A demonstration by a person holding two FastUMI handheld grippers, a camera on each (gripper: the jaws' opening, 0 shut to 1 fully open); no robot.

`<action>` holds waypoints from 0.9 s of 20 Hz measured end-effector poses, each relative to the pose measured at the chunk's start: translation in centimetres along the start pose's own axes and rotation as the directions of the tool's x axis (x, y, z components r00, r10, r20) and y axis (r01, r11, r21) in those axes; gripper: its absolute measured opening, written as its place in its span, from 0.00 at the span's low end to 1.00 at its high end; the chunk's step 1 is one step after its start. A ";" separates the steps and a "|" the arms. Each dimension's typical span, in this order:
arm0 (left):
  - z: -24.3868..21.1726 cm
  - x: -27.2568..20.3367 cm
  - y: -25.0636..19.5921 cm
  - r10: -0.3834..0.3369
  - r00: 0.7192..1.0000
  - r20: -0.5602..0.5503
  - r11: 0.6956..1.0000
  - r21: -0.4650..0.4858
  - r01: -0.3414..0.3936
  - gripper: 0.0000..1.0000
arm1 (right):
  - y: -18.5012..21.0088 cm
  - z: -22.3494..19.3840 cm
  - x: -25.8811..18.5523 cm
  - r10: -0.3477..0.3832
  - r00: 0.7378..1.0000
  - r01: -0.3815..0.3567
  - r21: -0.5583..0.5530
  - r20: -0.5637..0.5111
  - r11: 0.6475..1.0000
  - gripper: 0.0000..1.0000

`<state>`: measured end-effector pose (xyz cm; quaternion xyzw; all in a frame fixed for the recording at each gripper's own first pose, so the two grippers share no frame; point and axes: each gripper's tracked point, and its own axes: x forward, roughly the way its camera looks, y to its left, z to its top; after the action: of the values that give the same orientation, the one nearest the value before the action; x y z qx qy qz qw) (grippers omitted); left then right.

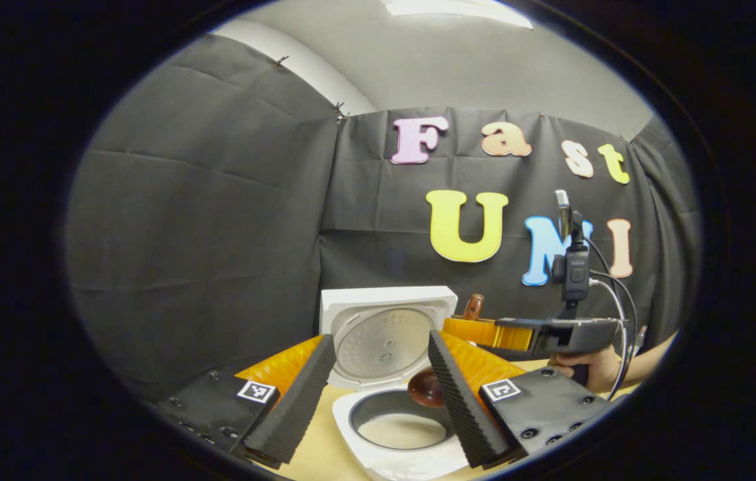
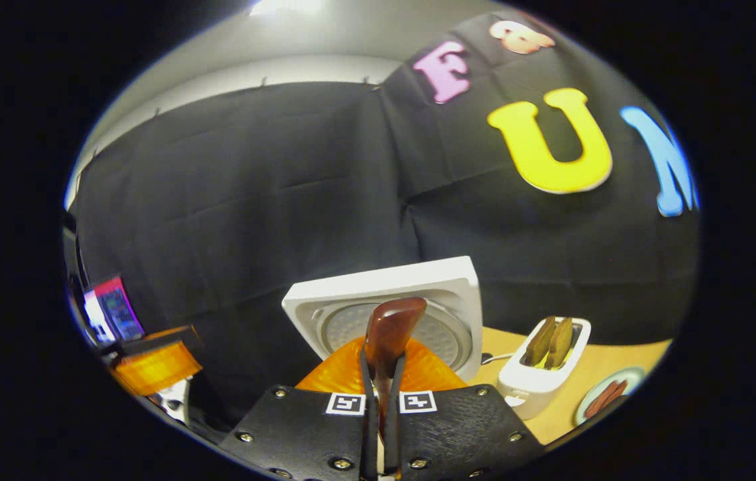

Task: Close the left gripper, press the button to open the rice cooker; take a wooden spoon from the chopstick holder with the right hand, scoop a spoonful of rice and pour it into the rice cooker, then put the wooden spoon back into the chopstick holder.

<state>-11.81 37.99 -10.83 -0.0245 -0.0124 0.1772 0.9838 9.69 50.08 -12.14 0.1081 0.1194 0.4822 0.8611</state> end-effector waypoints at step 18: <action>1.3 -2.4 -5.2 -0.227 0.974 -0.005 0.974 0.011 0.227 0.96 | -10.9 5.3 -15.6 -0.223 0.964 0.094 0.594 0.147 0.799 0.04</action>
<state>-12.34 32.34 -9.27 -0.0175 -0.0124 0.0639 0.9977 12.16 30.75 -8.84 0.4062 0.1783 0.3342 0.8316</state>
